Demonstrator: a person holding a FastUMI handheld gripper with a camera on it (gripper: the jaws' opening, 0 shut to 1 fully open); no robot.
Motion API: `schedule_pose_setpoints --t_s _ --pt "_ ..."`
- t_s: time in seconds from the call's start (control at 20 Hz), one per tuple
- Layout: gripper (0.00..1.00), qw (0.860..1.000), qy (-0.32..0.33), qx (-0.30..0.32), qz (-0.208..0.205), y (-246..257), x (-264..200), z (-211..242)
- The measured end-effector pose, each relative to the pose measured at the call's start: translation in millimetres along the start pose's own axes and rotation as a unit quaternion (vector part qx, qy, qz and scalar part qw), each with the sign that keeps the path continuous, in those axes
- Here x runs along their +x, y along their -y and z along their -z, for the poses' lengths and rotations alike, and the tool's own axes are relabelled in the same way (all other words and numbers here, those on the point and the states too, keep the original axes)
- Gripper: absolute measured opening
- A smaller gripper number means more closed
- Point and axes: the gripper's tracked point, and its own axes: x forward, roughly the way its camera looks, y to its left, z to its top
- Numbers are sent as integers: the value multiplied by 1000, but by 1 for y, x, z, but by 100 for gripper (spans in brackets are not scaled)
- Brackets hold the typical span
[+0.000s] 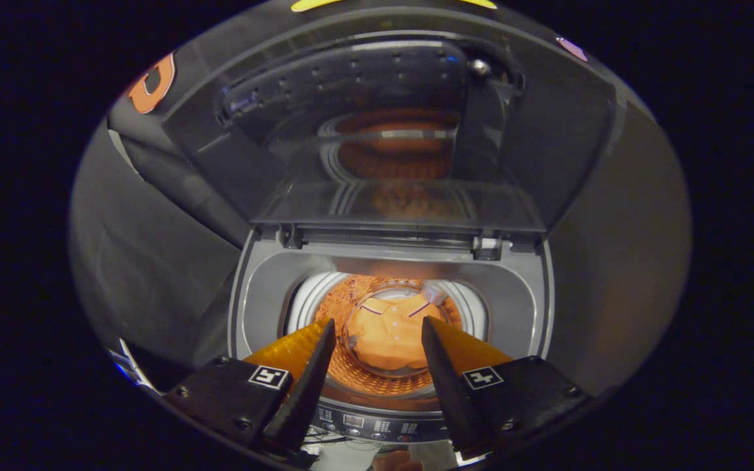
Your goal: Put the clothes into the washing machine and then close the washing machine lid.
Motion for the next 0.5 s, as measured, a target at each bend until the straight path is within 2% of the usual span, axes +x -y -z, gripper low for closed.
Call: schedule_pose_setpoints --t_s 0.2,0.5 --pt "82 1000 26 -8 -15 -4 -43 -37" --pt "82 994 108 -12 -32 -15 -127 -130"
